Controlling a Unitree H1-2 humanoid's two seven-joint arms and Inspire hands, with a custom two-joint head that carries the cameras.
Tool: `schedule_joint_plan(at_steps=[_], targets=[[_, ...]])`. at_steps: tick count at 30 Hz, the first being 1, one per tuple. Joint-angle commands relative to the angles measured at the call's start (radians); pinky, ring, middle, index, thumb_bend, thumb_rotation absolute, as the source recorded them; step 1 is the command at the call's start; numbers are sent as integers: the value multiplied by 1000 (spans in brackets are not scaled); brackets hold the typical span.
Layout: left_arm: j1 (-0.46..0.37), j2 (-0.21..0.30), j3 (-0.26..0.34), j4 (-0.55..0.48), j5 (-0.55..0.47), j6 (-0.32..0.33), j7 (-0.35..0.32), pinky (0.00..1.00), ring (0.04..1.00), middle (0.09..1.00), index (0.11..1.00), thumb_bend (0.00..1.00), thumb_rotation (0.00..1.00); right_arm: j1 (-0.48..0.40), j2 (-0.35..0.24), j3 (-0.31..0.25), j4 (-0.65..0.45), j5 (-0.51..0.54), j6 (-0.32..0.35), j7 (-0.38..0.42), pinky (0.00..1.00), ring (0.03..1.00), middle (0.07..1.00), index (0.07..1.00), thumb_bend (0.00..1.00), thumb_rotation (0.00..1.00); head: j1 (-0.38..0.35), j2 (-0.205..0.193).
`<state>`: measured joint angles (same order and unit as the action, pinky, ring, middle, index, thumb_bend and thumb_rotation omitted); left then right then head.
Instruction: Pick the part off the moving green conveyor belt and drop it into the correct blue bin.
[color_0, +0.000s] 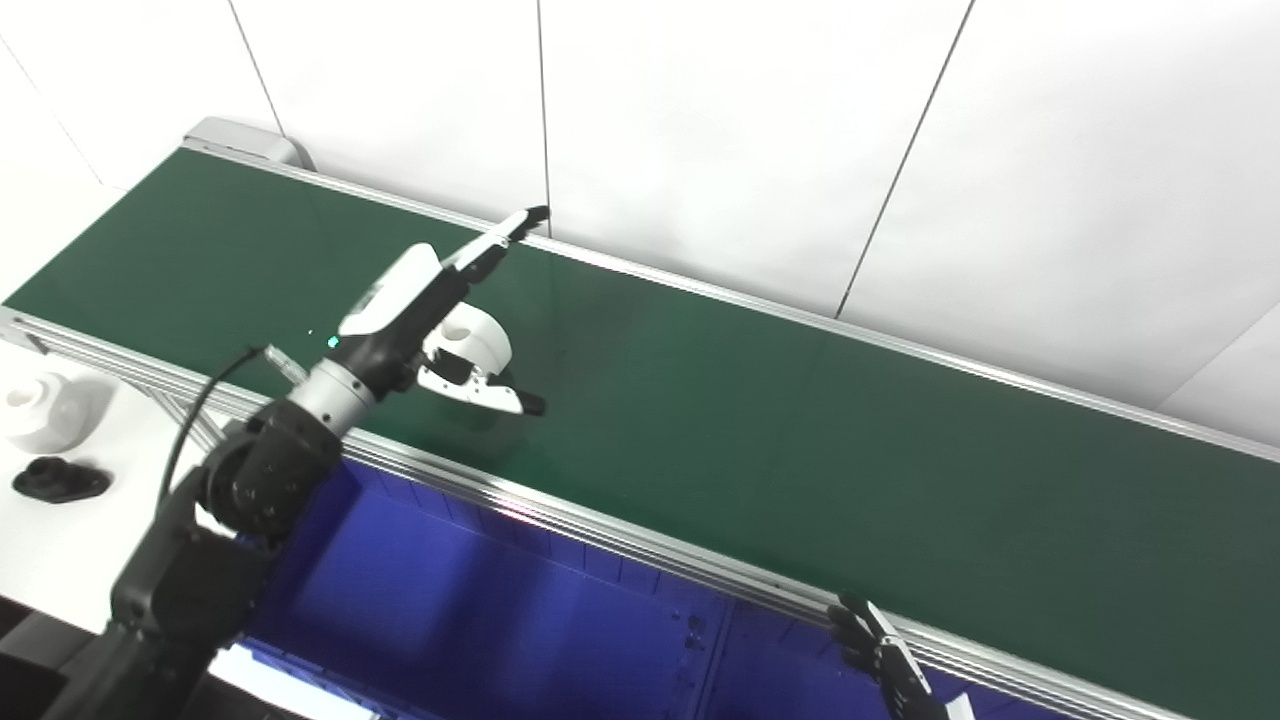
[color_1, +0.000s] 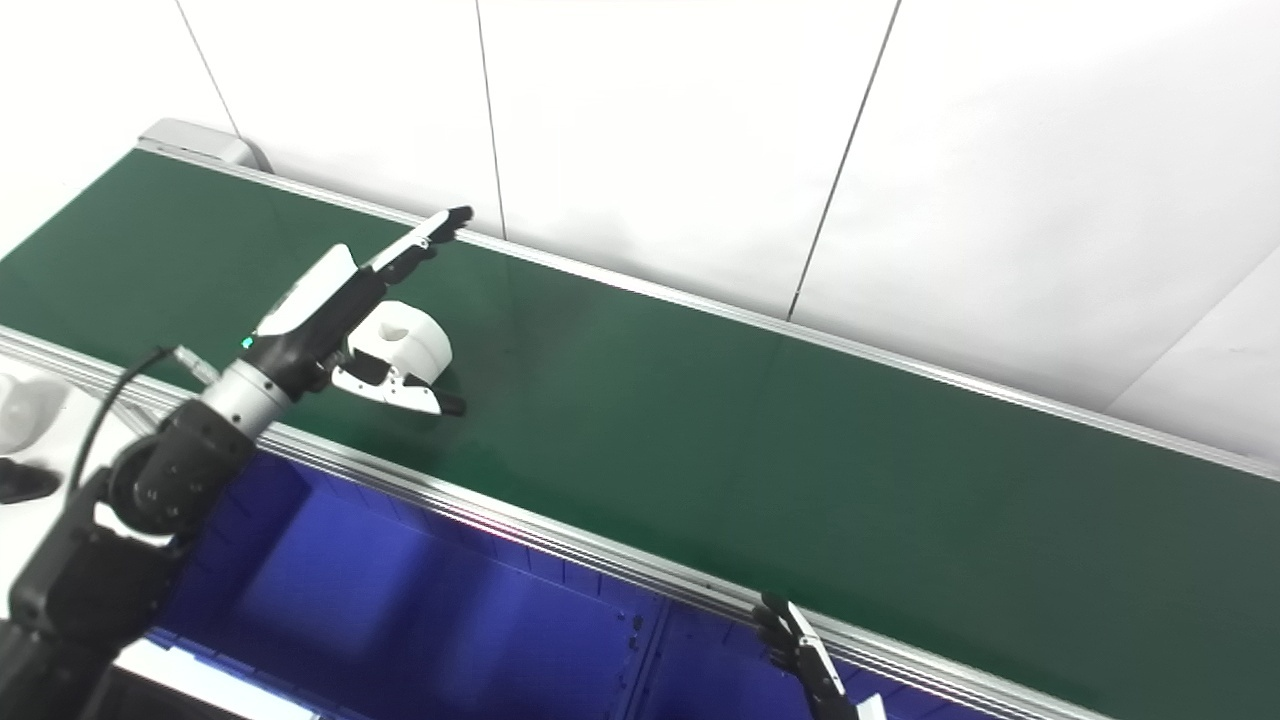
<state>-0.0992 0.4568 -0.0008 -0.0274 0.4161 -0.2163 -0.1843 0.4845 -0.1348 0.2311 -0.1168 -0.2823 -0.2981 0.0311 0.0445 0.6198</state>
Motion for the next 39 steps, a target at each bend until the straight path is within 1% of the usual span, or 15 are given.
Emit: schedule_joint_plan(at_steps=[1,5,8,9,12,16,18,21,23,25,29,33,36,38,39], targets=[[-54,33,3,10,42,7,26,850,937,972,979,770,187,-7,2,-2,-9,16,-69,-10,810,842,854,897,817,279,2,-1],[-81,51,-14,62,99,16,36,887,947,971,977,810,179,-12,0,-4,-1,16,-78,-11,804,840,851,895,819,285,12,-6],[-100,65,-35,104,157,-9,64,910,940,962,973,828,189,-17,0,-6,7,23,-83,-9,812,845,855,896,821,283,15,-10],[-107,66,-40,123,164,-17,70,922,936,954,963,847,159,-18,0,-6,11,22,-87,-9,806,842,852,894,818,273,16,-10],[-123,69,-53,178,160,-33,73,913,932,950,959,882,126,-24,-1,-6,23,32,-95,-5,812,844,854,893,813,271,21,-16],[-132,70,-69,209,161,-24,70,924,942,956,962,880,123,-30,2,-5,28,36,-89,-2,817,843,854,893,813,269,25,-19],[-131,65,-76,211,164,-10,67,939,949,958,956,878,90,-33,4,-5,29,33,-91,-4,814,840,850,892,813,265,25,-20],[-136,57,-92,246,161,-35,85,931,944,955,948,881,63,-36,4,-4,34,24,-101,-10,809,837,847,891,808,265,23,-22],[-138,47,-98,263,137,-35,76,934,948,961,952,869,41,-36,6,-5,37,28,-104,-11,810,838,848,889,809,261,23,-20],[-138,30,-99,277,105,-37,71,880,938,957,944,849,12,-36,7,-5,39,24,-108,-14,808,839,848,889,809,264,25,-20],[-143,-27,-84,346,-5,-102,88,742,849,902,883,763,0,-32,8,-5,36,35,-105,-11,820,845,850,890,806,259,27,-19],[-142,-78,-80,397,-35,-150,129,702,802,869,858,729,0,-27,8,-6,29,35,-105,-11,814,844,852,892,803,258,22,-12],[-140,-122,-73,429,-53,-201,170,661,720,765,764,669,0,-25,9,-7,22,34,-101,-11,836,852,853,891,803,267,25,-9],[-139,-147,-71,438,-62,-208,187,558,615,612,628,569,0,-22,9,-8,17,35,-97,-10,838,850,851,891,805,273,24,-7],[-139,-157,-70,445,-64,-215,197,550,606,588,604,558,0,-21,9,-8,16,35,-97,-10,837,850,851,891,805,273,24,-7]])
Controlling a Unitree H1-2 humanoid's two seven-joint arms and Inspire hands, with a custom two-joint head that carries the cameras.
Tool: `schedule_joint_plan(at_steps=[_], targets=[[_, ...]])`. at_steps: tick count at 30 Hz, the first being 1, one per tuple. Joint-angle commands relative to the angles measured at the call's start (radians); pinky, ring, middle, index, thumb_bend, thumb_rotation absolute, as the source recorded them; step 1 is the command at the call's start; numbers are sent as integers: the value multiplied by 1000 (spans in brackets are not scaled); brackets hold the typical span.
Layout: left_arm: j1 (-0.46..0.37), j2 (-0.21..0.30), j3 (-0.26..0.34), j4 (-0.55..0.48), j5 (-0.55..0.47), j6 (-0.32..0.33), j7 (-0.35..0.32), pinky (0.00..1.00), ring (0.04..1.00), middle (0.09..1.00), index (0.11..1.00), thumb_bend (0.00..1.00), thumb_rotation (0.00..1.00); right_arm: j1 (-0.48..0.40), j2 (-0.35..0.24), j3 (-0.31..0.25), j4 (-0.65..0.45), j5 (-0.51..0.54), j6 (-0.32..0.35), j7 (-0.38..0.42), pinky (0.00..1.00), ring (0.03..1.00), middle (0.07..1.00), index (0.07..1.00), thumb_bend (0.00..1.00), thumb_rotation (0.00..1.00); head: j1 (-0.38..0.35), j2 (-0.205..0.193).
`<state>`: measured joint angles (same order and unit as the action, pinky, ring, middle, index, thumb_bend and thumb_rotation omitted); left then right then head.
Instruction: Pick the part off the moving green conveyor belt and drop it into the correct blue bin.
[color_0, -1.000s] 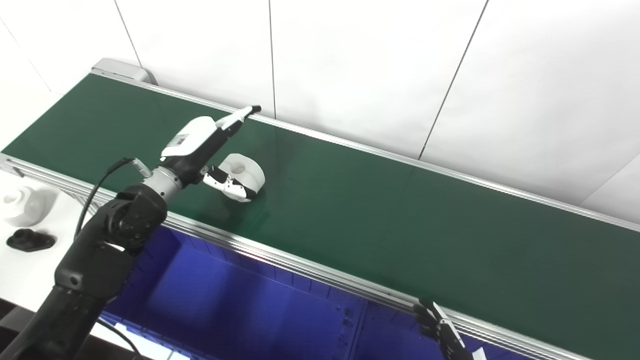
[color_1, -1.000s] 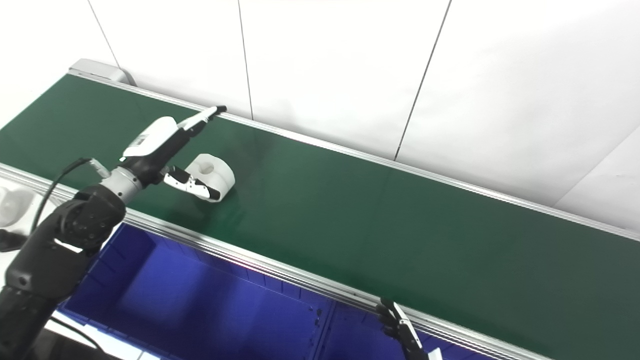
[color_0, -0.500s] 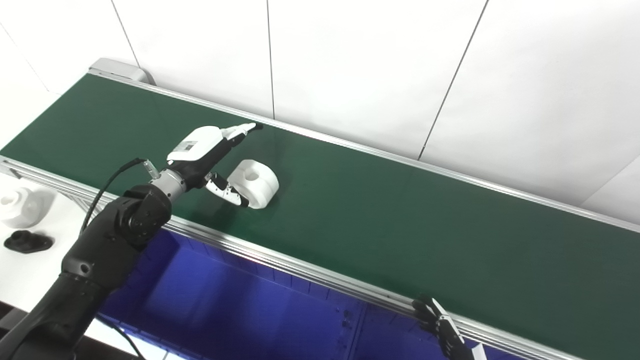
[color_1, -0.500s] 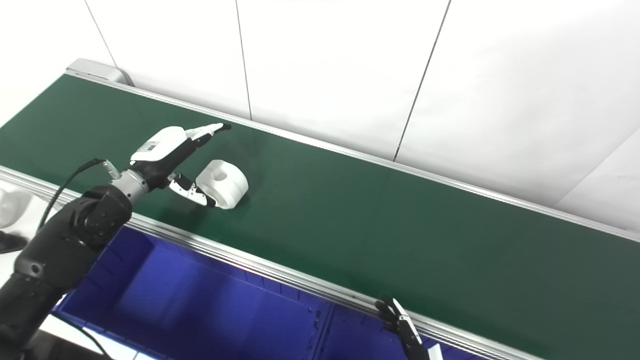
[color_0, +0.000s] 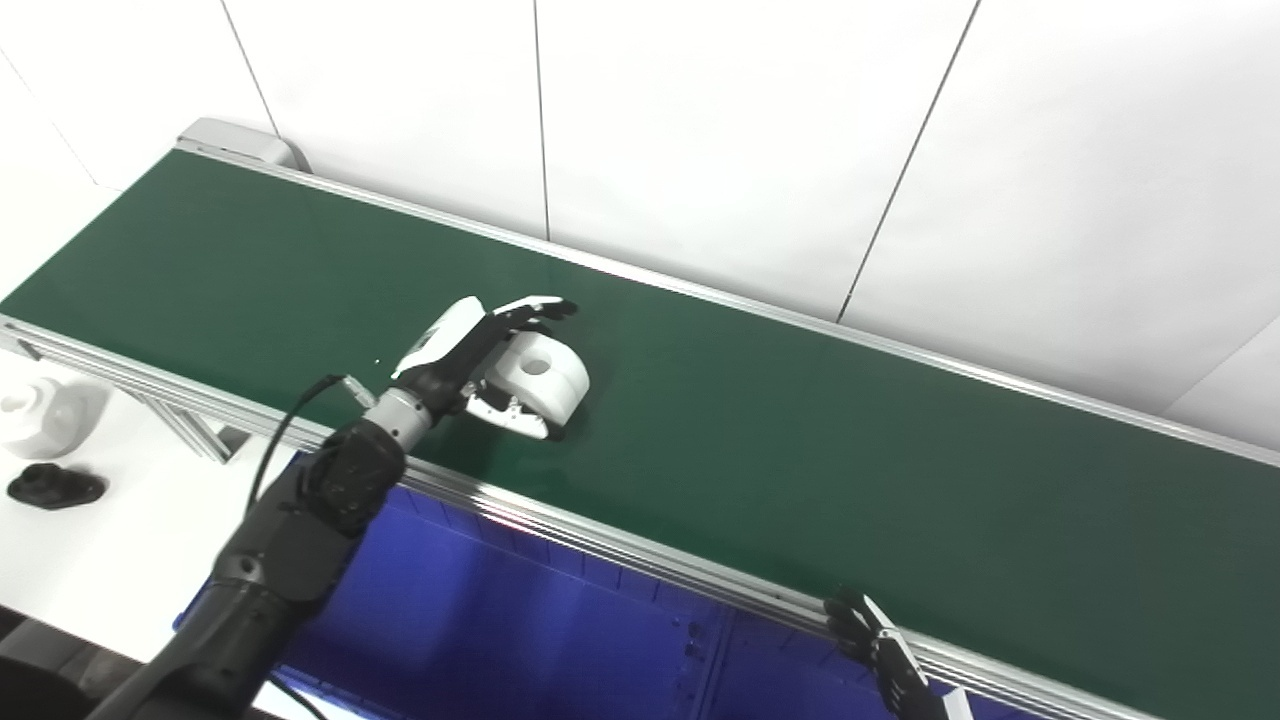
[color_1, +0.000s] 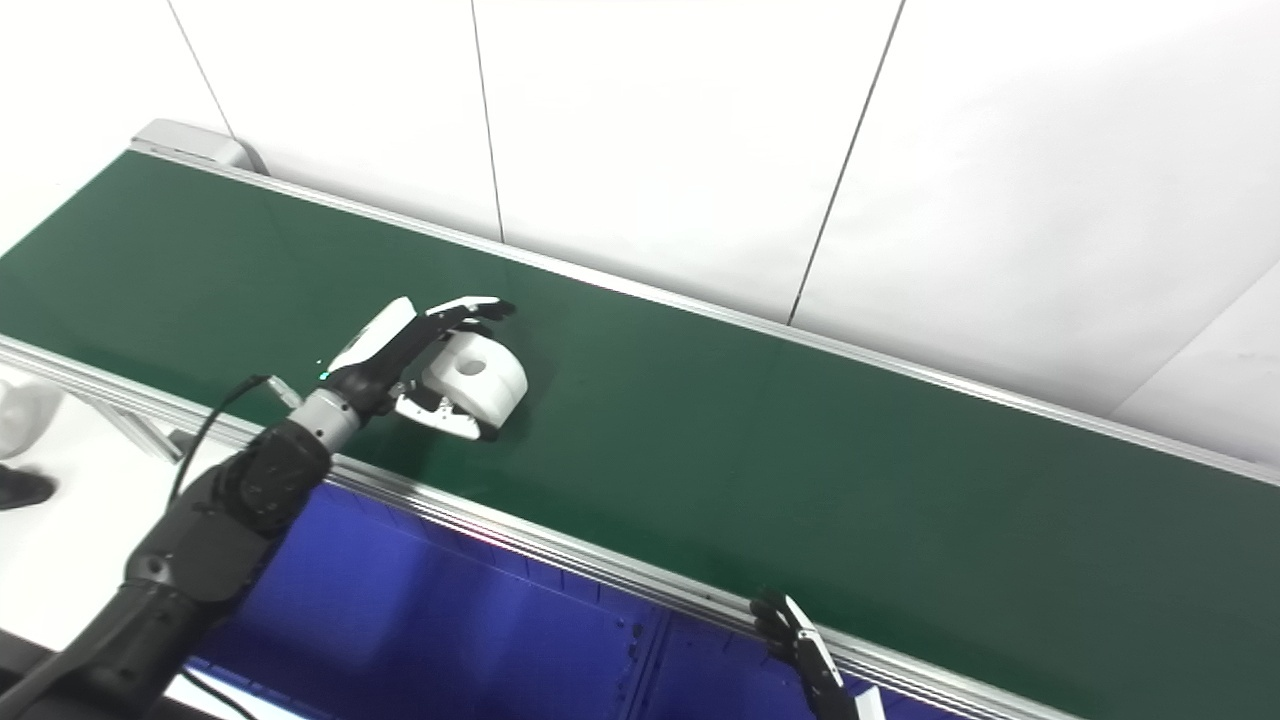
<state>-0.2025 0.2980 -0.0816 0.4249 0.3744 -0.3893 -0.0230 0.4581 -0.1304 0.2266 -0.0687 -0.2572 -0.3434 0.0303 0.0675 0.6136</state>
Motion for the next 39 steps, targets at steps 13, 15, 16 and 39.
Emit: schedule_joint_plan(at_steps=[13,15,16,39], targets=[[-32,-12,-11,-2,-42,-75,41,485,455,501,496,500,0,16,8,-10,-42,17,-47,-9,853,858,852,893,794,277,1,5],[-22,7,-17,-25,-13,-75,46,486,459,499,495,500,0,15,8,-9,-39,24,-57,-9,851,858,851,893,789,266,1,5],[-15,19,-18,-40,-5,-75,45,486,459,499,495,500,0,16,9,-9,-42,24,-53,-8,851,858,851,892,791,270,-1,7],[387,60,26,-697,-205,-17,-80,402,425,492,524,497,0,81,36,9,-169,1,17,2,847,858,856,893,790,297,-141,149]])
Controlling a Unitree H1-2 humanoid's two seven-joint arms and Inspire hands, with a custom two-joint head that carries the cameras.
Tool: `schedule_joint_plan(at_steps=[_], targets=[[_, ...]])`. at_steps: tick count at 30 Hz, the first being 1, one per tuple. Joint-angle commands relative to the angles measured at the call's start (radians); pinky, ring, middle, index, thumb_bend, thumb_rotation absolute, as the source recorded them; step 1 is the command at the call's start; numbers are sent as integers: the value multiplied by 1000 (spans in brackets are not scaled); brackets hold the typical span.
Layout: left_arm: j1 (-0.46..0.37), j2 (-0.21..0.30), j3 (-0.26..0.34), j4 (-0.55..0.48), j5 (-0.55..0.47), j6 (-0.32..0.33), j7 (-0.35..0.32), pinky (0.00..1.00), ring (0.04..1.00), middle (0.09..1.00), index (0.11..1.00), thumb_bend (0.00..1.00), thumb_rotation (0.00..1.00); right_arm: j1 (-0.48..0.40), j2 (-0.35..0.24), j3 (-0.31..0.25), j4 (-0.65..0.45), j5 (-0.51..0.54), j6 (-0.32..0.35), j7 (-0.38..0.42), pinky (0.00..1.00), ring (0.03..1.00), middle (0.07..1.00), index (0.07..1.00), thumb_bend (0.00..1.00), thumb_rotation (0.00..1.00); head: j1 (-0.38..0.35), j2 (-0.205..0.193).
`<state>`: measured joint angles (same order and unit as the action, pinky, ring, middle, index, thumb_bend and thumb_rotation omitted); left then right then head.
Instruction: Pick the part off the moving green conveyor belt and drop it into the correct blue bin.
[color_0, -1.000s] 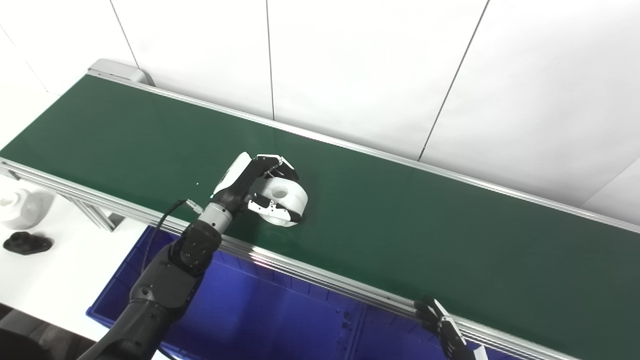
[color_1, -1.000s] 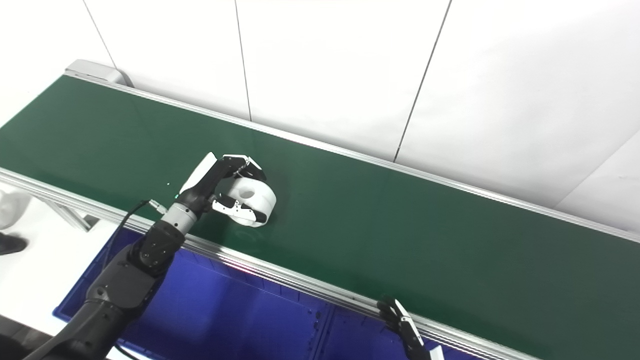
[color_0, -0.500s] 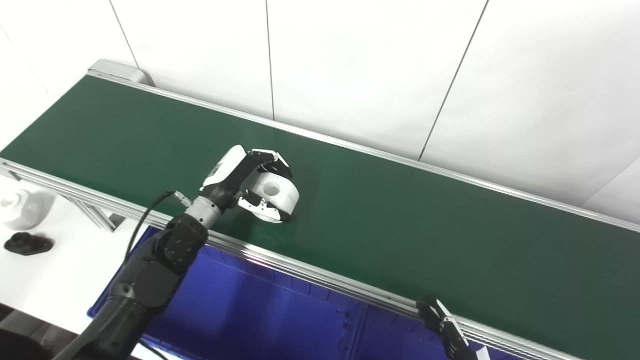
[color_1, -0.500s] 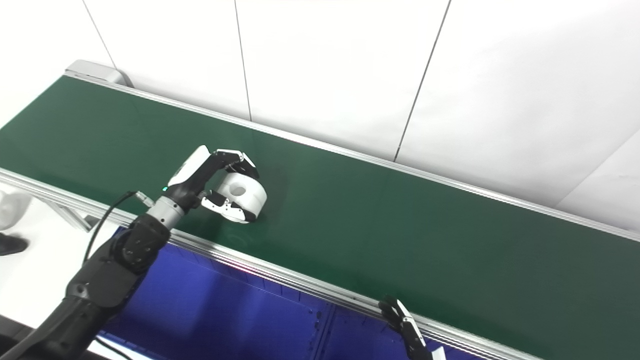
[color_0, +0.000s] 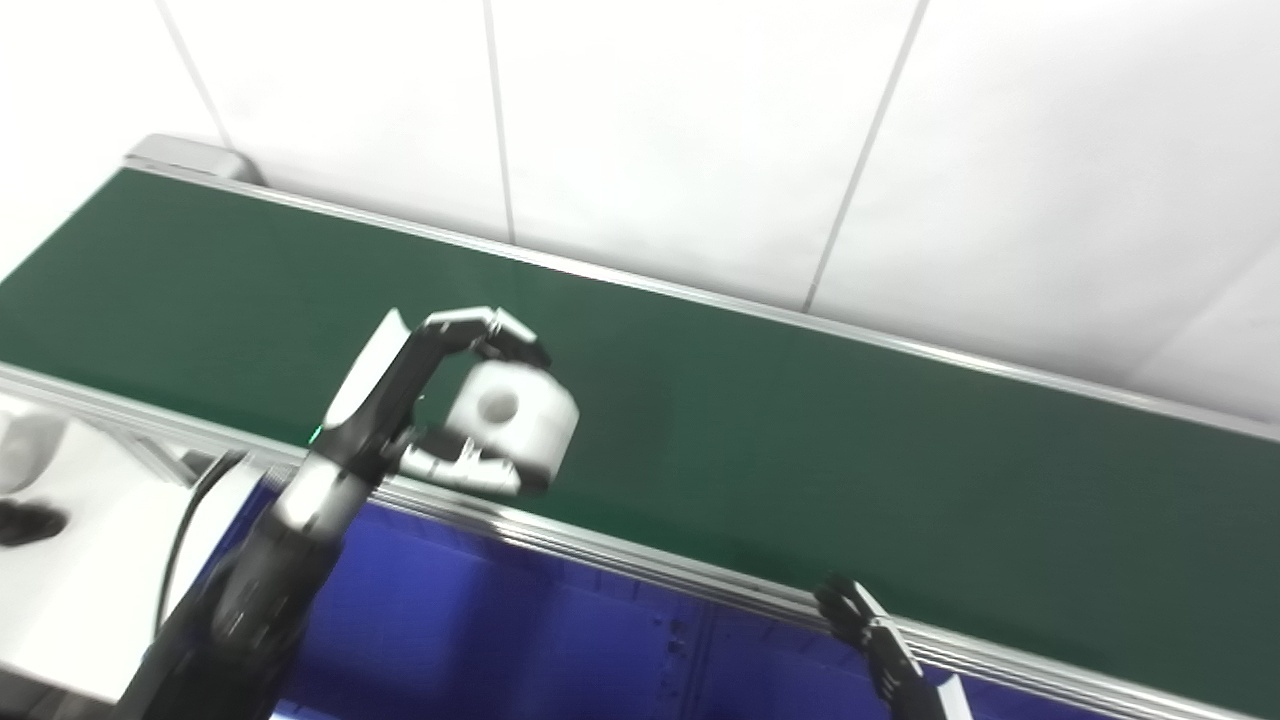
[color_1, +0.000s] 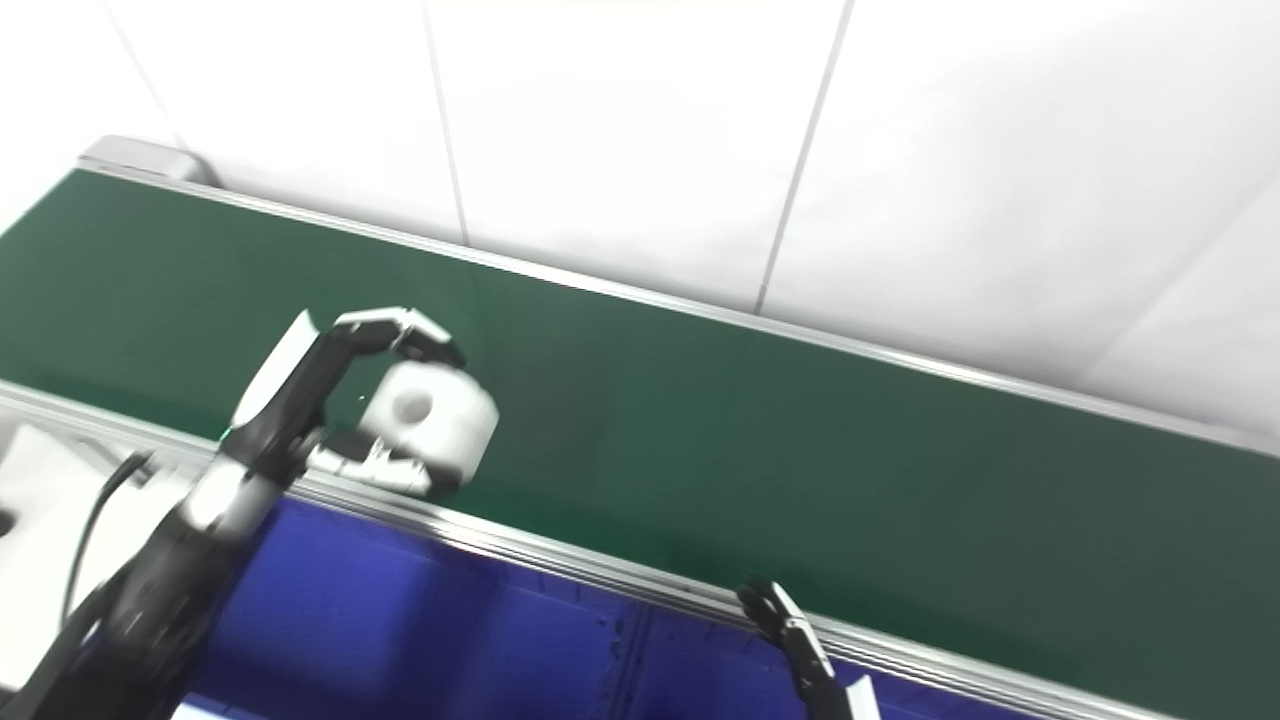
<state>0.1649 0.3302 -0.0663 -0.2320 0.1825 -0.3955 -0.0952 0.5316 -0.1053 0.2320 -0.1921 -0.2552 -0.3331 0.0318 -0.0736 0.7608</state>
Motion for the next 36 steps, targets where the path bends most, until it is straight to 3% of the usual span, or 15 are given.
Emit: schedule_joint_plan(at_steps=[1,2,5,10,15,20,29,30,31,33,36], targets=[[42,29,12,-62,0,1,-17,399,420,500,517,497,0,13,14,4,-57,-4,18,2,844,857,856,893,790,305,-7,11],[56,29,15,-78,9,11,-25,334,442,494,498,500,0,16,16,5,-67,-6,27,3,847,856,856,894,792,315,-12,19],[114,32,8,-114,23,9,-48,347,397,509,515,496,0,25,20,8,-91,-9,41,4,840,855,858,897,783,321,-32,45],[151,32,-11,-81,91,7,-71,282,447,494,492,501,0,34,33,14,-135,-28,84,2,834,856,857,899,779,339,-117,105],[157,37,-48,-39,110,-22,-100,377,391,510,530,494,0,38,44,12,-156,-41,99,-5,843,851,854,897,793,357,-163,114],[138,39,-107,8,243,-40,-113,435,425,518,502,498,0,46,46,4,-169,-42,104,-9,841,854,862,899,798,352,-146,123],[107,37,-173,37,398,109,-181,470,422,517,510,498,0,45,32,-12,-166,-31,100,-2,860,865,864,900,800,364,-100,117],[106,37,-178,29,437,141,-190,499,473,558,506,500,8,45,31,-13,-164,-28,98,-2,864,867,865,900,799,361,-99,116],[107,35,-183,13,478,190,-210,550,583,645,554,534,17,45,30,-13,-163,-25,98,-1,865,866,867,901,800,362,-99,115],[108,31,-192,-14,540,269,-245,651,728,774,731,632,22,45,26,-15,-159,-27,91,-3,863,867,867,901,802,368,-97,112],[106,36,-203,-31,546,304,-265,769,868,891,851,707,145,49,28,-16,-166,-47,104,-6,853,862,870,902,804,349,-89,106]])
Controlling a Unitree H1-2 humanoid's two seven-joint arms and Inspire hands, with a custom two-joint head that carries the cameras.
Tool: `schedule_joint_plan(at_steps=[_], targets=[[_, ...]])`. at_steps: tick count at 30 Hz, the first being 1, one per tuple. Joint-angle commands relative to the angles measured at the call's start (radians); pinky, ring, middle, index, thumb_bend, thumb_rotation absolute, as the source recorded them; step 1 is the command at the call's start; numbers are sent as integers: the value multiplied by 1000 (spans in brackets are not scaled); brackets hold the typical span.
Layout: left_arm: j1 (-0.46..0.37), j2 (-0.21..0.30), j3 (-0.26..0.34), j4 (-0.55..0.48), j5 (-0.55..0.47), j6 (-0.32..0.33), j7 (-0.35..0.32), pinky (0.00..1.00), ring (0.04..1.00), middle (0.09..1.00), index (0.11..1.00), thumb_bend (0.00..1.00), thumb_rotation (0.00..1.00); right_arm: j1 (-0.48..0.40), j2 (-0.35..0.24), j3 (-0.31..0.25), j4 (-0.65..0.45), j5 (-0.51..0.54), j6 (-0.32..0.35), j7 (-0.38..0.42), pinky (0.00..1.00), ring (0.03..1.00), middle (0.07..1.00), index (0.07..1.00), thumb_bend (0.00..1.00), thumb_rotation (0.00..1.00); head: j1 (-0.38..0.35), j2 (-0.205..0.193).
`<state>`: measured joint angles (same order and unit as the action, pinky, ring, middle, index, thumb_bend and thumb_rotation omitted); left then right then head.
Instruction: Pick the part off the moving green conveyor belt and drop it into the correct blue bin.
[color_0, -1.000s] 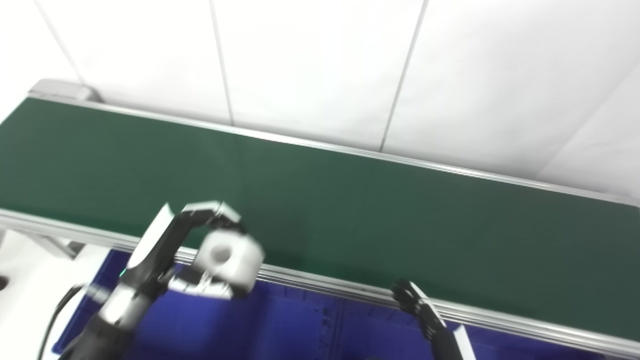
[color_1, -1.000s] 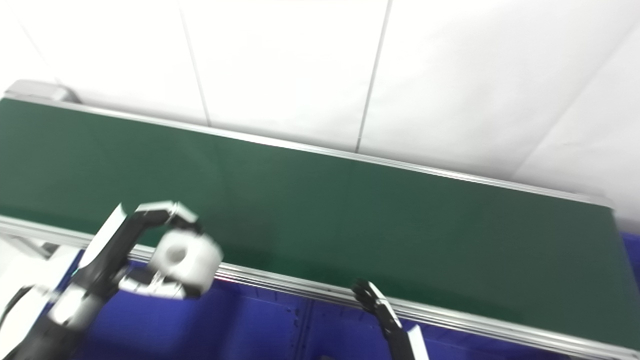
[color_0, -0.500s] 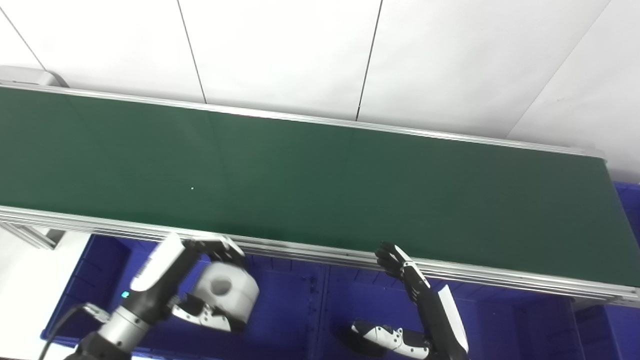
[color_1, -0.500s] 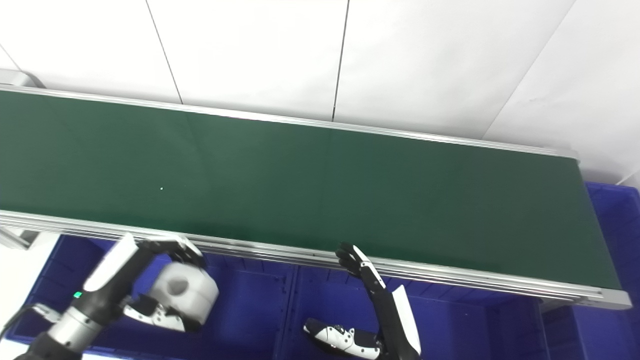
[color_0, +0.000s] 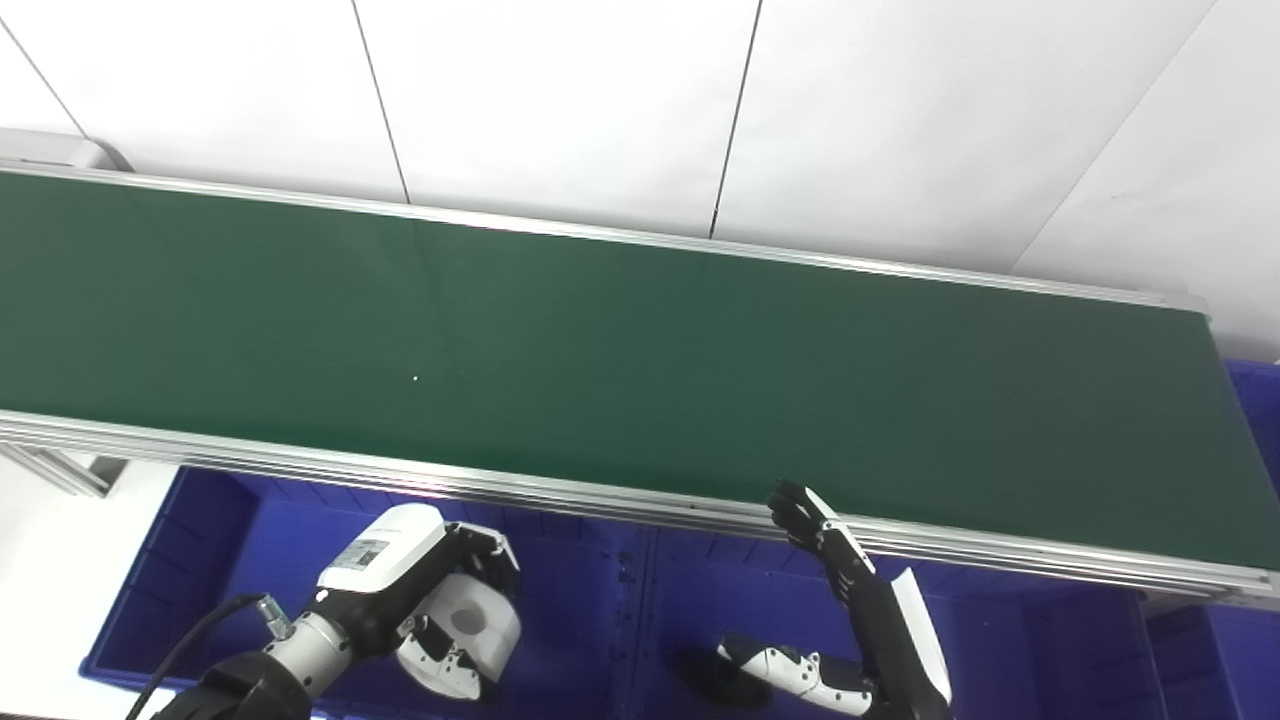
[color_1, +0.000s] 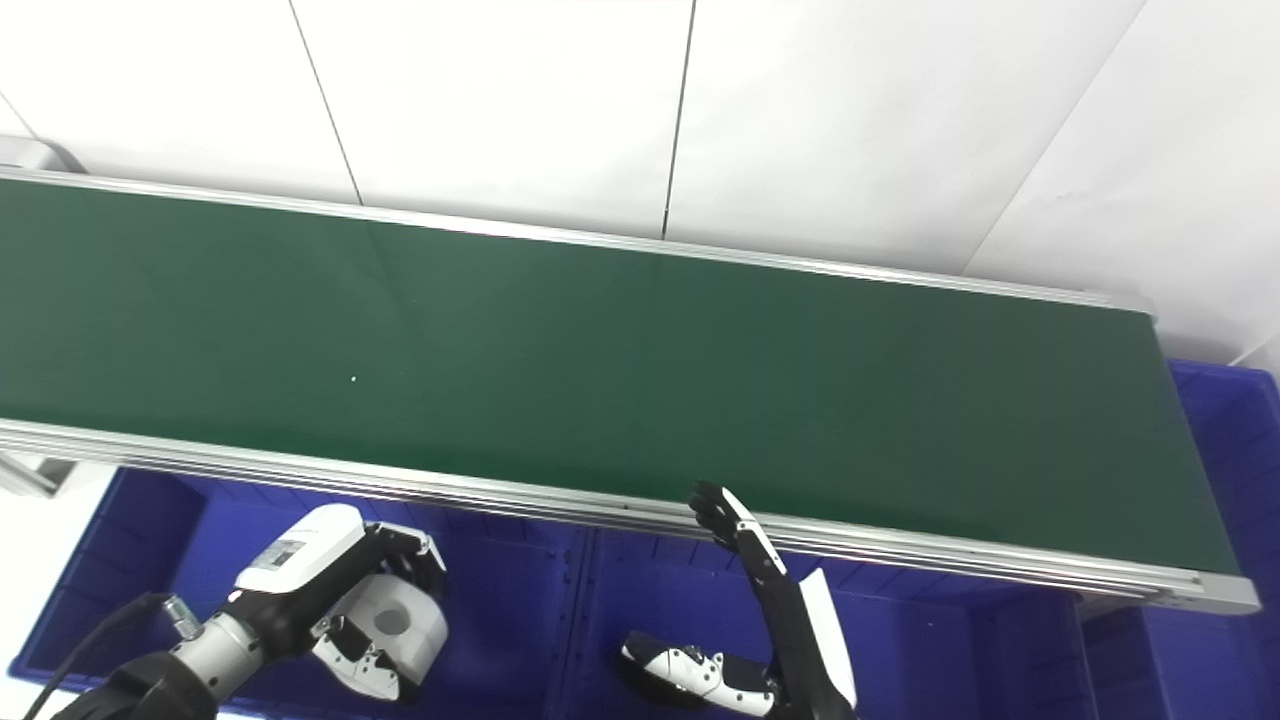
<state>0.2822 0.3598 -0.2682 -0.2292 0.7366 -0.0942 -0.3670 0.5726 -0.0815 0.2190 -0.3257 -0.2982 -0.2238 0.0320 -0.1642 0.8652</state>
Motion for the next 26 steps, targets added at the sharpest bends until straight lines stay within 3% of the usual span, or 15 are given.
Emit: schedule_joint_plan(at_steps=[1,2,3,7,10,12,14,18,26], targets=[[-13,10,-2,-32,-21,-3,7,802,898,911,874,731,222,9,4,-2,-34,-7,0,-6,853,863,872,903,808,329,4,0],[-11,9,4,-26,-66,-26,20,813,909,918,882,740,248,11,4,-2,-35,-8,2,-5,853,863,873,904,809,323,7,-6],[-10,8,8,-22,-97,-42,29,840,917,926,892,758,337,12,4,-2,-35,-8,1,-5,855,867,876,906,814,306,7,-6],[9,-15,52,-9,-391,-102,30,873,948,972,960,764,481,17,-11,2,-46,-16,42,18,873,888,894,926,826,280,2,-21],[25,-30,57,-8,-551,-141,19,913,965,982,974,765,492,16,-19,5,-41,-29,44,22,863,894,904,935,828,267,-3,-34],[26,-39,44,19,-652,-229,4,940,964,971,962,752,440,16,-26,7,-40,-45,45,24,846,891,909,941,827,264,-4,-41],[31,-51,32,32,-720,-275,-4,942,958,962,952,753,411,16,-30,9,-39,-54,48,25,836,889,911,943,830,267,-5,-45],[50,-73,16,48,-781,-287,-9,966,964,963,955,791,342,15,-36,13,-31,-66,44,25,794,868,903,942,840,275,-7,-53],[29,-93,32,145,-760,-321,8,978,980,984,968,817,349,4,-36,17,-12,-64,55,31,812,875,906,946,838,286,5,-70]])
